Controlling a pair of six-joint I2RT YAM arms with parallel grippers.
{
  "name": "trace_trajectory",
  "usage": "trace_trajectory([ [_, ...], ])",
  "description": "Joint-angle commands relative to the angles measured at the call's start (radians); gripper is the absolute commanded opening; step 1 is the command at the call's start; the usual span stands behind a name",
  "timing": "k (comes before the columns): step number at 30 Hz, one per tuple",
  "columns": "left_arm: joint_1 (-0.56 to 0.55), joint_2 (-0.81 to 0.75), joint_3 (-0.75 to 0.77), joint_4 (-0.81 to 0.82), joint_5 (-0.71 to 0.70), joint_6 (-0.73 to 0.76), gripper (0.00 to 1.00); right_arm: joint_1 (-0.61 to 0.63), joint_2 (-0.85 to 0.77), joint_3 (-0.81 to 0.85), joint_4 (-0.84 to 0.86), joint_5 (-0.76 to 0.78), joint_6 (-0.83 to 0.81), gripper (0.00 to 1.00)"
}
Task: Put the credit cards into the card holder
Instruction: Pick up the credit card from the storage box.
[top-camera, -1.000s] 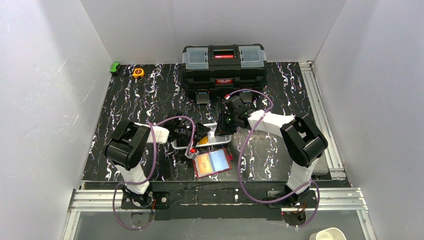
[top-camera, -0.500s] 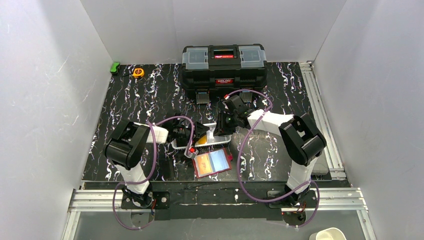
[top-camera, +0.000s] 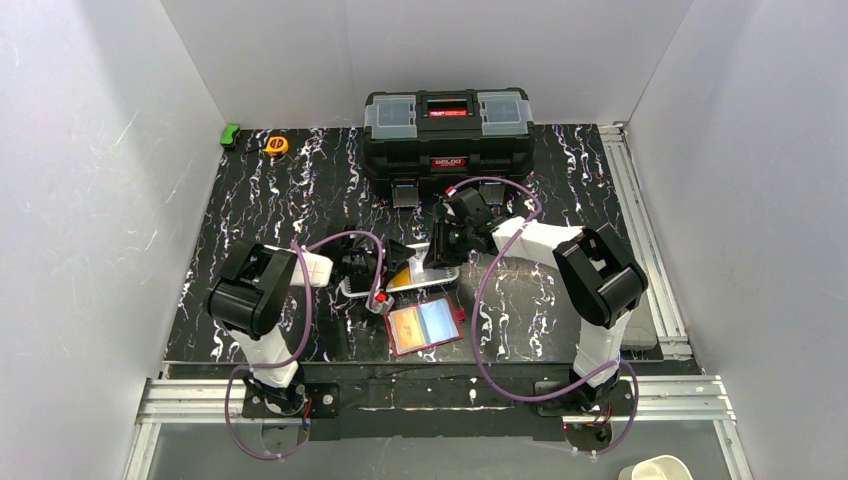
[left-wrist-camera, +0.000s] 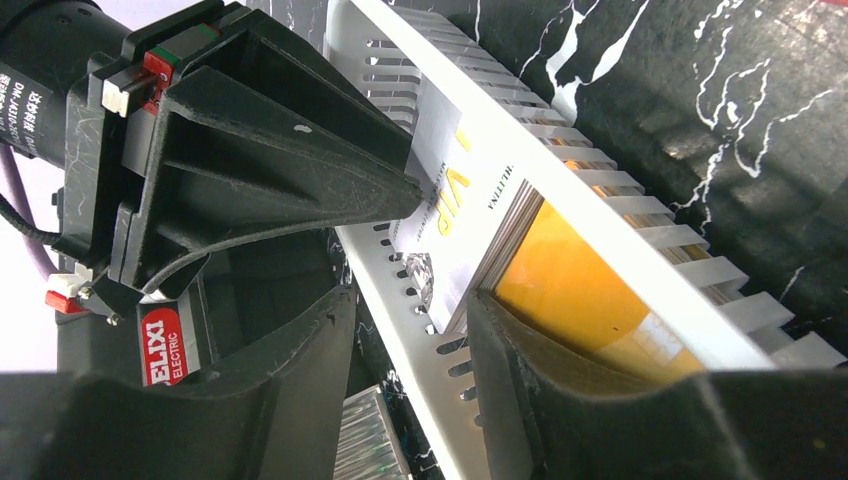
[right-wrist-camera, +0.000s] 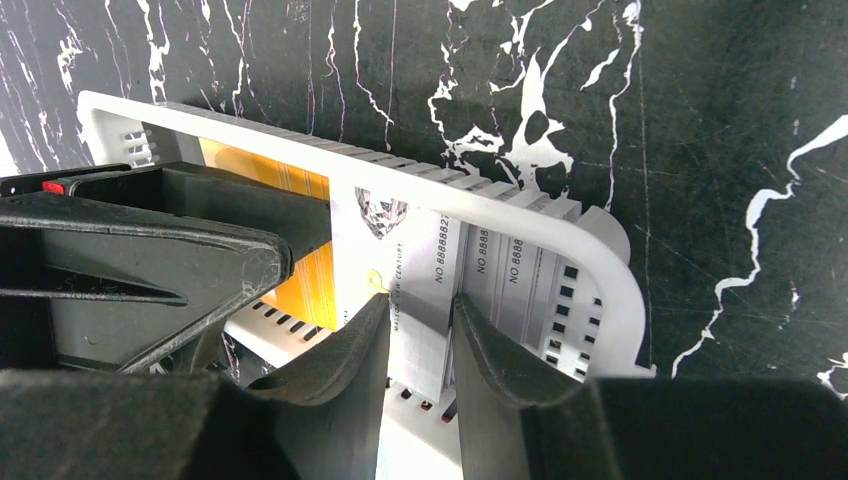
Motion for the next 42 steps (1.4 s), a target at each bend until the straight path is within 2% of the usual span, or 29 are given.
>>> trace_trajectory([
  [1,-0.026,0.0,-0.042,-0.05,0.094,0.617,0.45,0.036,0.03,0.027,0.161,-0.081,0.029,0.36],
  [19,-0.012,-0.03,-0.08,0.112,0.169,0.457,0.54,0.035,0.05,0.025,0.156,-0.075,0.031,0.36],
  [32,-0.012,-0.016,-0.068,0.065,0.177,0.488,0.55,0.034,0.033,0.025,0.186,-0.102,0.033,0.38],
  [42,-0.012,-0.008,-0.07,0.06,0.171,0.491,0.56,0.034,0.02,0.012,0.273,-0.17,0.056,0.38],
])
